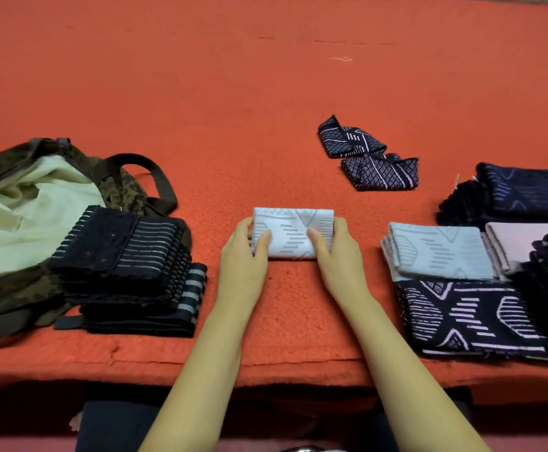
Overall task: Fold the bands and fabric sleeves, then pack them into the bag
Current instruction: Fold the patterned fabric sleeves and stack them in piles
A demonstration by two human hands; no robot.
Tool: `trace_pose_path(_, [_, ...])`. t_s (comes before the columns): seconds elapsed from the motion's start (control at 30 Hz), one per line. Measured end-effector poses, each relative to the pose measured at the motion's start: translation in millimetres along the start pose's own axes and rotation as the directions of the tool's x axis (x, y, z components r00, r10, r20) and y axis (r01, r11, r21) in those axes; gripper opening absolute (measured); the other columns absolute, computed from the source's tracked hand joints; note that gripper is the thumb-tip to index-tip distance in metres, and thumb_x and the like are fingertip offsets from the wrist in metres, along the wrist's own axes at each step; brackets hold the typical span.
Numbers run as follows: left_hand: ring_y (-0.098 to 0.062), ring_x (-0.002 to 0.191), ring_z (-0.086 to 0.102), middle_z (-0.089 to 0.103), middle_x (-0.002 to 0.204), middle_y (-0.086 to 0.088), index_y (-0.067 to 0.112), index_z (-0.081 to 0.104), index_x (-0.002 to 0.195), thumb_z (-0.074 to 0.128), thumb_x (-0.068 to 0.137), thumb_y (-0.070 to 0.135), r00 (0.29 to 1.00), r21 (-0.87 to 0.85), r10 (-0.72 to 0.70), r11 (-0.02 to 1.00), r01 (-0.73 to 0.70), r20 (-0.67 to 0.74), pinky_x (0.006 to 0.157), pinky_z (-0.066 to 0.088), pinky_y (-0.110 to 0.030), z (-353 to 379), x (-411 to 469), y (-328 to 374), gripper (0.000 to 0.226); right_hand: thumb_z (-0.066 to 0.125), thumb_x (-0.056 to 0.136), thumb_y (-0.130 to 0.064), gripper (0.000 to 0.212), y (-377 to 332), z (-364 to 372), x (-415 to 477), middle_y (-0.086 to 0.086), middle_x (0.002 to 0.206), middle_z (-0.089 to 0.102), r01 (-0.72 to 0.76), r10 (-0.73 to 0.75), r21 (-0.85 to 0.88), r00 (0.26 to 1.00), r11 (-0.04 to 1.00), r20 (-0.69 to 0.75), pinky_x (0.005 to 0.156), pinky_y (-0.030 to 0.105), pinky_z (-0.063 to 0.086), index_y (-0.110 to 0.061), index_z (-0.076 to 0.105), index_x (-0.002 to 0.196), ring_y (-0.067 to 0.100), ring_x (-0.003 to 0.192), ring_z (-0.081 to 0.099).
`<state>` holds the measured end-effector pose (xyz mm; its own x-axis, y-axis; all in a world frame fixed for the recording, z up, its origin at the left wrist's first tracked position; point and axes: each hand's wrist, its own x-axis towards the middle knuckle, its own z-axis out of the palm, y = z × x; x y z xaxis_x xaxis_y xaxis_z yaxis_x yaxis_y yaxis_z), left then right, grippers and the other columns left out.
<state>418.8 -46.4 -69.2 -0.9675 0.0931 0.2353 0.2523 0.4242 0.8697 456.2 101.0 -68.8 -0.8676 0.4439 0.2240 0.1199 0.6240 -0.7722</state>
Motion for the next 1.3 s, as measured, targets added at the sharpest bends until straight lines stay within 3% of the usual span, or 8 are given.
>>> trace_pose_path(0.27, [-0.029,0.104,0.055,0.063,0.114,-0.007,0.012,0.055,0.125,0.053,0.094,0.023,0.998,0.240,0.039,0.970,-0.024,-0.058,0.093,0.039,-0.042,6.3,-0.1,-3.5,0.033,0.059,0.092,-0.027,0.063,6.4,0.3,-3.9,0.012,0.136,0.044,0.067,-0.068,-0.018,0.997,0.998,-0.025,0.109,0.038,0.030,-0.008,0.030,0.144,0.024,0.127,0.041])
trace_pose_path(0.33, [-0.030,0.100,0.055,0.062,0.109,-0.010,0.010,0.056,0.124,0.055,0.093,0.021,0.998,0.217,0.028,0.976,-0.016,-0.055,0.092,0.040,-0.040,5.7,1.1,-4.7,0.032,0.061,0.090,-0.027,0.065,6.1,0.4,-4.0,0.011,0.138,0.043,0.064,-0.063,0.006,0.997,0.998,-0.050,0.108,0.038,0.032,-0.010,0.029,0.144,0.022,0.125,0.043])
trace_pose_path(0.47, [-0.033,0.108,0.051,0.058,0.114,-0.015,0.007,0.048,0.132,0.053,0.094,0.015,0.999,0.222,0.010,0.975,0.001,-0.051,0.096,0.035,-0.037,6.2,0.7,-2.4,0.040,0.063,0.089,-0.021,0.058,5.2,-1.1,-4.3,0.010,0.124,0.041,0.070,-0.066,0.051,0.995,0.996,-0.075,0.088,0.012,0.028,-0.008,0.035,0.139,0.011,0.104,0.042])
trace_pose_path(0.57, [-0.035,0.108,0.049,0.054,0.116,-0.017,0.009,0.038,0.140,0.051,0.094,0.014,0.998,0.242,0.004,0.970,0.010,-0.056,0.097,0.034,-0.040,7.8,0.5,1.4,0.048,0.059,0.091,-0.021,0.050,6.3,1.3,-2.9,0.011,0.122,0.041,0.084,-0.082,0.021,0.993,0.996,-0.087,0.096,0.023,0.032,-0.008,0.040,0.136,0.016,0.105,0.044])
trace_pose_path(0.67, [-0.036,0.102,0.049,0.047,0.112,-0.015,0.013,0.041,0.139,0.046,0.097,0.017,0.998,0.273,0.011,0.962,0.007,-0.067,0.093,0.034,-0.041,8.8,0.7,2.5,0.042,0.052,0.090,-0.036,0.050,7.1,4.6,-2.4,0.009,0.115,0.043,0.085,-0.096,-0.113,0.991,0.990,-0.095,0.097,0.032,0.029,-0.016,0.044,0.135,0.024,0.107,0.041])
trace_pose_path(0.83, [-0.027,0.098,0.043,0.041,0.106,-0.008,0.020,0.044,0.137,0.034,0.093,0.050,0.999,0.363,0.033,0.931,-0.032,0.004,0.096,0.033,-0.038,9.4,-2.8,0.5,0.054,0.050,0.093,-0.043,0.053,4.0,4.7,-2.9,0.004,0.105,0.043,0.036,-0.046,-0.320,0.999,0.947,-0.024,0.092,0.036,0.028,-0.032,0.036,0.143,0.023,0.104,0.037])
trace_pose_path(1.07, [-0.029,0.103,0.043,0.046,0.108,-0.009,0.030,0.037,0.143,0.042,0.095,0.046,0.998,0.497,-0.023,0.868,-0.012,0.065,0.096,0.030,-0.037,12.5,-0.3,-0.6,0.051,0.036,0.099,-0.043,0.049,4.9,5.2,0.1,0.010,0.109,0.049,0.029,0.001,-0.457,0.998,0.889,0.064,0.089,0.038,0.028,-0.037,0.028,0.146,0.028,0.107,0.040])
trace_pose_path(1.3, [-0.026,0.110,0.041,0.048,0.115,-0.006,0.033,0.032,0.144,0.036,0.096,0.050,0.990,0.546,-0.065,0.838,-0.014,0.126,0.095,0.029,-0.036,10.5,3.9,0.1,0.051,0.039,0.099,-0.039,0.042,1.7,5.3,1.2,0.009,0.105,0.048,0.078,-0.051,-0.440,0.996,0.894,0.072,0.089,0.041,0.034,-0.035,0.041,0.140,0.028,0.104,0.041])
